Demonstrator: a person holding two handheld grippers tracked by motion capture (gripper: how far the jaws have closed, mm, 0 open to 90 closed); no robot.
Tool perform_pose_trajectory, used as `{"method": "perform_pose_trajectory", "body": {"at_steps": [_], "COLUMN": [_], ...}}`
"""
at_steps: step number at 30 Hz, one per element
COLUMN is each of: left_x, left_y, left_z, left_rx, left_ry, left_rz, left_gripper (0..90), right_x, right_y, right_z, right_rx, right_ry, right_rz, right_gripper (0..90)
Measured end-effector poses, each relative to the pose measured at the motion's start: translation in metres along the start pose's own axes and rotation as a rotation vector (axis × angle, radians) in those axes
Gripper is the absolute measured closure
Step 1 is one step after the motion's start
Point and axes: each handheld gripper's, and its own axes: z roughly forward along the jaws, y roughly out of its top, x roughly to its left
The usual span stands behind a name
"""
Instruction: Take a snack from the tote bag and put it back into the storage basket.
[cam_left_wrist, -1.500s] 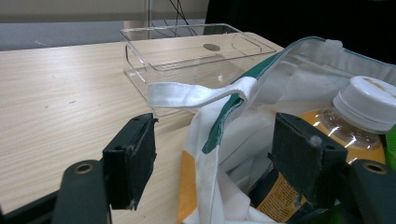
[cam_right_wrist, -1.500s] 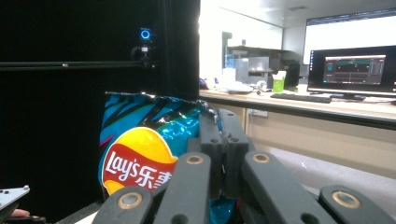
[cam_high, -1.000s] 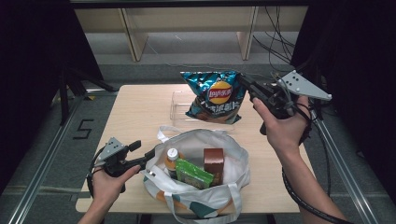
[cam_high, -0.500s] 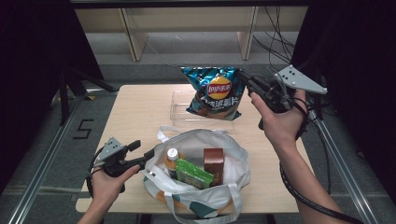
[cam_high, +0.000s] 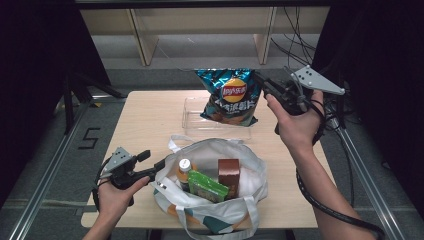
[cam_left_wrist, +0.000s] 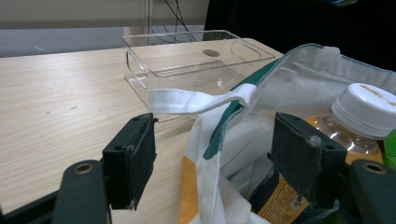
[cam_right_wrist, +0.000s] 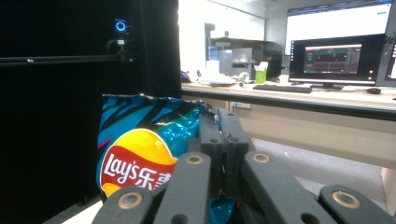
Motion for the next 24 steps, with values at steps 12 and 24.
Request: {"method": "perform_pose_trajectory", "body": {"at_steps": [12, 24], "left_x": [-0.001, 0.000], "left_y": [0.001, 0.001], "left_z": [-0.001, -0.001], "left_rx": [0.002, -0.003], "left_ry": [0.007, 0.008], "left_rz": [0.001, 0.003], "left_gripper": [30.3, 30.3], "right_x": [-0.003, -0.008], "right_y": [-0.003, -0.007], "right_z": [0.011, 0.023], "right_rx": [0.004, 0.016], "right_ry": [-0.013, -0.027], "right_rz": [0.032, 0.037], "right_gripper": [90.0, 90.0]}}
